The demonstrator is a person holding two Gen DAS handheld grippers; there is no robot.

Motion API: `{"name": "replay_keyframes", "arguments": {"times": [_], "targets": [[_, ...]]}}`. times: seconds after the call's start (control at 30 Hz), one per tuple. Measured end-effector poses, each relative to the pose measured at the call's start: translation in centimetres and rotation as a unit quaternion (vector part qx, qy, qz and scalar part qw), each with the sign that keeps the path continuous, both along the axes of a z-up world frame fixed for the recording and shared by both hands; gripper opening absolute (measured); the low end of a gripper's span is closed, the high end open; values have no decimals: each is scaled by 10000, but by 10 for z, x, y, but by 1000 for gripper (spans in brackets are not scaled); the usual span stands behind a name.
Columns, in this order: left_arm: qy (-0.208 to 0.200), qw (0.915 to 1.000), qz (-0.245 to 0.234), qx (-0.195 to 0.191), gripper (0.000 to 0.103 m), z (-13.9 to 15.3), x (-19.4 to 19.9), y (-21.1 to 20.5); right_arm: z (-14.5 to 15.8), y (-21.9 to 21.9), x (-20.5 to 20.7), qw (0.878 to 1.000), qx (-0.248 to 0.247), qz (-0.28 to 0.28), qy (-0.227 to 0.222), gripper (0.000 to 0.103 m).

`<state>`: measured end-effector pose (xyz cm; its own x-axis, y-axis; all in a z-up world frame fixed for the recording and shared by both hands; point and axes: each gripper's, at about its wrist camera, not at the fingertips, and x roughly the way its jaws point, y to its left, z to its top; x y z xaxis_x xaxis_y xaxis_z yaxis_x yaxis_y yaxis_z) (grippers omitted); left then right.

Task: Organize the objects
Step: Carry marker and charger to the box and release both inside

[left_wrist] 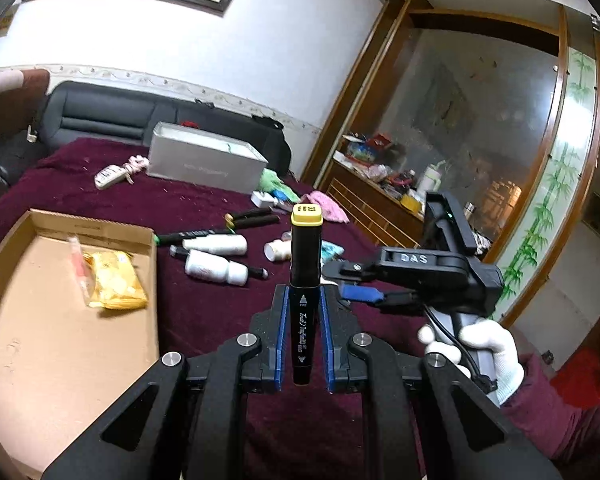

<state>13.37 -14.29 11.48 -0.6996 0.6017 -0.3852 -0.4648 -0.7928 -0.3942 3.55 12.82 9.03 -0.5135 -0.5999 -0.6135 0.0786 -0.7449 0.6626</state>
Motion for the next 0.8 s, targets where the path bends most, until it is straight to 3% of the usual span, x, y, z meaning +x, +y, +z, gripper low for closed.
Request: {"name": "replay_keyframes", "arguments": {"times": [0.23, 0.43, 0.6, 0.8], "targets": [[185, 9985, 501, 156, 12, 10, 7, -41, 10, -24, 1, 9996, -86, 281, 50, 49], [306, 9943, 1010, 160, 12, 14, 15, -87, 22, -72, -8, 9972, -45, 738, 102, 49], [289, 9883, 1498, -92, 12, 10, 15, -123, 27, -124, -15, 9924, 127, 1221, 131, 49], [46, 9834, 1725, -563, 12, -1, -2, -147, 17, -194, -23, 9827, 405, 1807, 25, 49]]}}
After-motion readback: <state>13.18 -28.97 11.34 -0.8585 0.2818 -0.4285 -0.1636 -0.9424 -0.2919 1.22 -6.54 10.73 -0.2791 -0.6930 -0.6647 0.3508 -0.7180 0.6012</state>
